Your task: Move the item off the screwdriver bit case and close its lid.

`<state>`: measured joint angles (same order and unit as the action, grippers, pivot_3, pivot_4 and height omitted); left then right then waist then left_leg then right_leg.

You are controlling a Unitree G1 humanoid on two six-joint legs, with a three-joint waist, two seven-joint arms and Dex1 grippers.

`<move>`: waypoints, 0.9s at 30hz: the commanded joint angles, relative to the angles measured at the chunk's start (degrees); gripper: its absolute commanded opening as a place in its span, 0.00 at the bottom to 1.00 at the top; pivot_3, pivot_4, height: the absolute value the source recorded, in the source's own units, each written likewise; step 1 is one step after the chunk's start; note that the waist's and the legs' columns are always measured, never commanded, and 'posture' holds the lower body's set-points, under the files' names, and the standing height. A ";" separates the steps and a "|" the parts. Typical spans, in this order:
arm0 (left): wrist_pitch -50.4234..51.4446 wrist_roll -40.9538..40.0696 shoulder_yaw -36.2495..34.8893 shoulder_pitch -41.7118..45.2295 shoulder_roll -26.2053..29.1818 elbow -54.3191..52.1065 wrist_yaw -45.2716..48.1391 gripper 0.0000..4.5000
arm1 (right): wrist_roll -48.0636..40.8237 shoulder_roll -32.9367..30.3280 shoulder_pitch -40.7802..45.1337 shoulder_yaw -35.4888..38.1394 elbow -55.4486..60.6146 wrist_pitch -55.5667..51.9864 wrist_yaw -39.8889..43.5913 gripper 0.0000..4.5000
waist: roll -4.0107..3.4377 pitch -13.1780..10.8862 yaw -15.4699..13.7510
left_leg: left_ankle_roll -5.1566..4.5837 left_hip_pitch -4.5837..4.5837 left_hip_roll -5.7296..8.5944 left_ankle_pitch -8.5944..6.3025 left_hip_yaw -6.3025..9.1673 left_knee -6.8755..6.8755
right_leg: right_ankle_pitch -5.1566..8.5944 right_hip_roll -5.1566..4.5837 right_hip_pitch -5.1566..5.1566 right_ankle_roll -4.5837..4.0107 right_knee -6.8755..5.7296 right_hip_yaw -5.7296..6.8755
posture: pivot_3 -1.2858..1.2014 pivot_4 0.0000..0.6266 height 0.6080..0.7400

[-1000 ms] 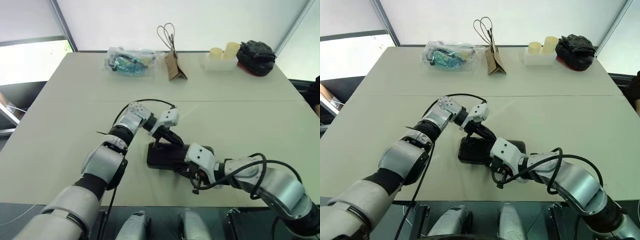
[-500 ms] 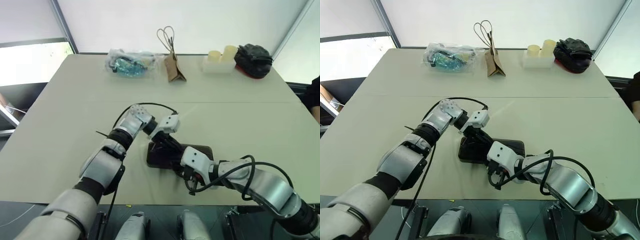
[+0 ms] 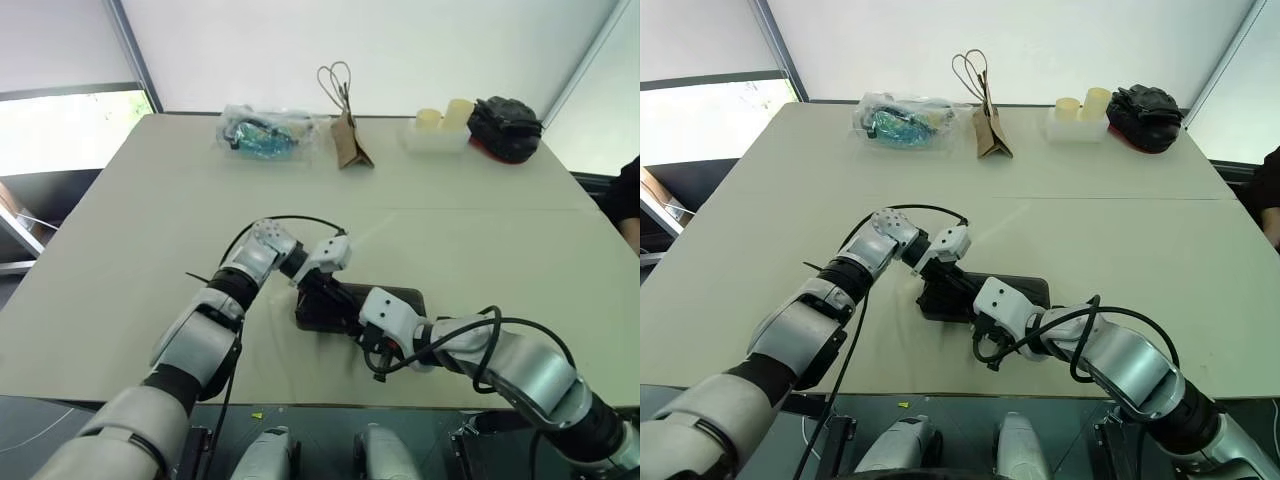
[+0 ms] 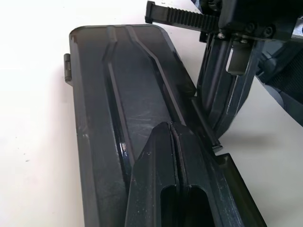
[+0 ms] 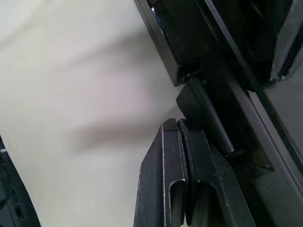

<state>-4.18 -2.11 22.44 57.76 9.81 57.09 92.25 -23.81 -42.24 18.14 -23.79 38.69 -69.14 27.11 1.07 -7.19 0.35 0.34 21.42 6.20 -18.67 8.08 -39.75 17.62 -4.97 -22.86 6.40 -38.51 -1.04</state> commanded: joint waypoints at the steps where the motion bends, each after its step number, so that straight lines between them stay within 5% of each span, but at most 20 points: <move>1: 8.63 -4.46 0.70 -0.02 0.51 -0.84 0.25 0.00 | 0.75 -3.78 -0.92 5.04 1.45 -2.04 0.08 0.01 | -0.01 -0.01 -0.14 | 0.00 0.02 0.00 0.00 0.00 0.00 | 0.00 0.00 -0.01 0.00 0.00 0.00 | 0.52 0.24 1.00; 8: 13.17 -12.18 -8.50 11.37 0.63 1.75 -3.02 0.00 | -5.80 -6.32 -5.72 8.75 7.12 -3.39 6.08 0.01 | -0.01 -0.05 -0.01 | 0.13 1.07 0.03 0.07 0.05 -0.05 | 0.00 -0.02 -1.08 0.01 -0.15 0.01 | 0.52 0.24 1.00; 14: -2.85 -1.07 -7.66 15.42 -3.62 13.57 -19.20 0.00 | -6.68 -4.27 -3.77 9.77 6.39 -4.10 5.57 0.01 | 0.02 -0.07 0.15 | 0.10 1.26 0.35 0.05 -0.05 -0.01 | 0.00 -0.40 -1.53 0.01 -0.59 0.00 | 0.52 0.24 1.00; 27: -8.46 13.04 -2.10 10.84 -7.01 18.36 -15.82 0.00 | -4.01 4.38 1.73 5.59 2.31 -6.17 -1.36 0.01 | 0.00 -0.12 0.22 | 0.10 1.52 0.41 0.06 -0.07 -0.14 | 0.00 -0.42 -1.74 0.01 -0.63 0.01 | 0.52 0.24 1.00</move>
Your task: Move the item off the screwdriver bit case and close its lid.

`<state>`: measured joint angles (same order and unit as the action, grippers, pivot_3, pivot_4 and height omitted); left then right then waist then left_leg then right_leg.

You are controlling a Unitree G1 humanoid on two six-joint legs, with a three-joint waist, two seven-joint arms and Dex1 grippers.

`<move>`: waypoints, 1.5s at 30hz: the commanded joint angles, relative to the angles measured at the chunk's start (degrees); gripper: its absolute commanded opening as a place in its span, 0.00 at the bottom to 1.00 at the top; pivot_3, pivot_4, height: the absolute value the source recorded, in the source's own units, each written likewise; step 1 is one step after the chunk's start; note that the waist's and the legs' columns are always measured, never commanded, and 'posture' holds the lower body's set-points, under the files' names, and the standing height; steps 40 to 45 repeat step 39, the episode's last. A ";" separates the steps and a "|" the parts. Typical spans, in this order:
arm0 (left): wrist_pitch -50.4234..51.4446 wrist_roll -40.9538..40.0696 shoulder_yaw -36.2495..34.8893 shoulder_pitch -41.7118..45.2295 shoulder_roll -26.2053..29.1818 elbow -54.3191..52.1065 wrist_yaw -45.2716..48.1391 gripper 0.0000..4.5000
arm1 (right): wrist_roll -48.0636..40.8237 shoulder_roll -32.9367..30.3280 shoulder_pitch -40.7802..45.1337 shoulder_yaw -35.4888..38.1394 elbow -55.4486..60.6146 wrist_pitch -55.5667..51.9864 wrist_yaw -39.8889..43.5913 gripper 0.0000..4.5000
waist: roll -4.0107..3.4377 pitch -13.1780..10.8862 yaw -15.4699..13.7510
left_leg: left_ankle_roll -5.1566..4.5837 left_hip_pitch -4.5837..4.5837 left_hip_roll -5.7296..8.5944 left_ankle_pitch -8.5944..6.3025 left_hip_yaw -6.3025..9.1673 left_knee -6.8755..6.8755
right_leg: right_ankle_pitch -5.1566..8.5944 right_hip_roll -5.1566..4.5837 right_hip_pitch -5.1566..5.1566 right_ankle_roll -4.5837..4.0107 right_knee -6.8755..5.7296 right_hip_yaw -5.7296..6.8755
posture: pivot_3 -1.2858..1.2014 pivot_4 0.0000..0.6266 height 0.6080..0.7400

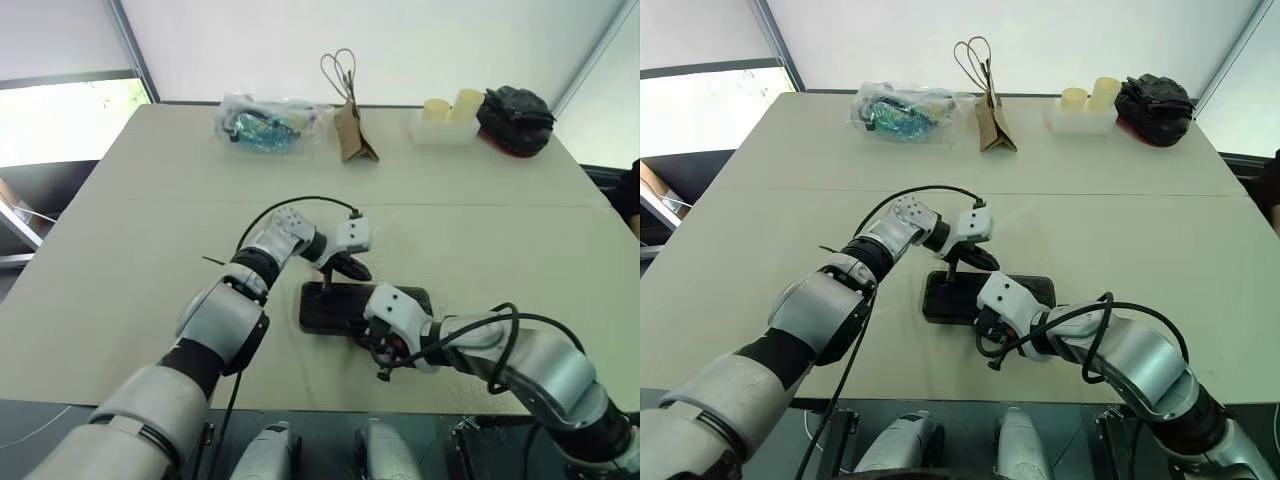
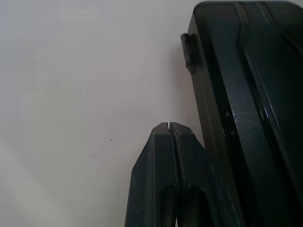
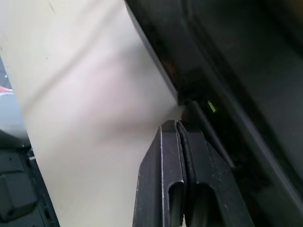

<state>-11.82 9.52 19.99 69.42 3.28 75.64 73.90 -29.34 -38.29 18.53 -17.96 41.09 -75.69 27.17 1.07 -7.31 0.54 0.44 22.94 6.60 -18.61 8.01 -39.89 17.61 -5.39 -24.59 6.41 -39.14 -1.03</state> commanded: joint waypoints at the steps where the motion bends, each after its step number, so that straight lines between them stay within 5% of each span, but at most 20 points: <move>1: -0.25 1.05 -0.21 -1.07 -0.76 -0.29 4.21 0.00 | 1.77 -0.07 1.25 -1.02 0.00 0.42 -1.47 0.01 | 0.00 0.00 0.05 | 0.00 0.00 0.00 0.00 0.00 0.00 | 0.00 0.00 -0.01 0.00 -0.01 0.00 | 0.52 0.24 1.00; 19: -3.42 3.46 0.22 -5.84 -2.60 -2.38 8.76 0.00 | 8.79 -3.29 6.77 -6.64 -8.19 6.40 -3.62 0.01 | 0.07 0.09 0.37 | 0.00 -0.40 -0.08 0.00 -0.01 0.15 | 0.00 0.05 0.27 0.00 -0.03 0.01 | 0.52 0.24 1.00; 24: -5.28 4.40 0.03 -6.16 -2.24 -2.30 4.43 0.00 | 5.02 -3.30 5.97 -3.22 -5.56 4.52 -2.03 0.01 | 0.10 0.12 0.22 | 0.00 -0.42 -0.10 0.00 -0.01 0.14 | 0.00 0.07 0.30 0.00 -0.02 0.01 | 0.52 0.24 1.00; 30: -0.11 -2.71 -9.76 -2.87 1.39 -1.44 -3.30 0.00 | -13.04 -3.32 -5.82 17.62 11.30 -5.12 6.22 0.01 | 0.09 0.11 -1.26 | -0.12 -0.33 0.05 -0.07 0.03 0.00 | 0.00 -0.04 0.34 0.00 -0.02 0.00 | 0.52 0.24 1.00; 35: 9.86 -15.26 -24.36 -0.83 10.38 -4.77 -3.93 0.00 | -25.55 -1.26 -10.60 41.95 11.18 -5.19 8.30 0.01 | 0.10 0.02 -0.26 | -0.11 -0.13 -0.05 -0.06 -0.02 -0.01 | 0.00 0.02 0.09 0.00 -0.05 0.01 | 0.52 0.24 1.00; 39: 15.14 -18.82 -29.30 -4.69 18.86 -10.73 -7.09 0.00 | -20.84 -1.70 -11.16 49.16 1.24 -0.64 4.33 0.01 | 0.10 0.02 0.11 | -0.11 -0.20 -0.07 -0.06 -0.01 0.05 | 0.00 0.02 0.13 0.00 -0.06 0.01 | 0.52 0.24 1.00; 45: 15.14 -18.82 -29.30 -4.69 18.86 -10.73 -7.09 0.00 | -20.84 -1.70 -11.16 49.16 1.24 -0.64 4.33 0.01 | 0.10 0.02 0.11 | -0.11 -0.20 -0.07 -0.06 -0.01 0.05 | 0.00 0.02 0.13 0.00 -0.06 0.01 | 0.52 0.24 1.00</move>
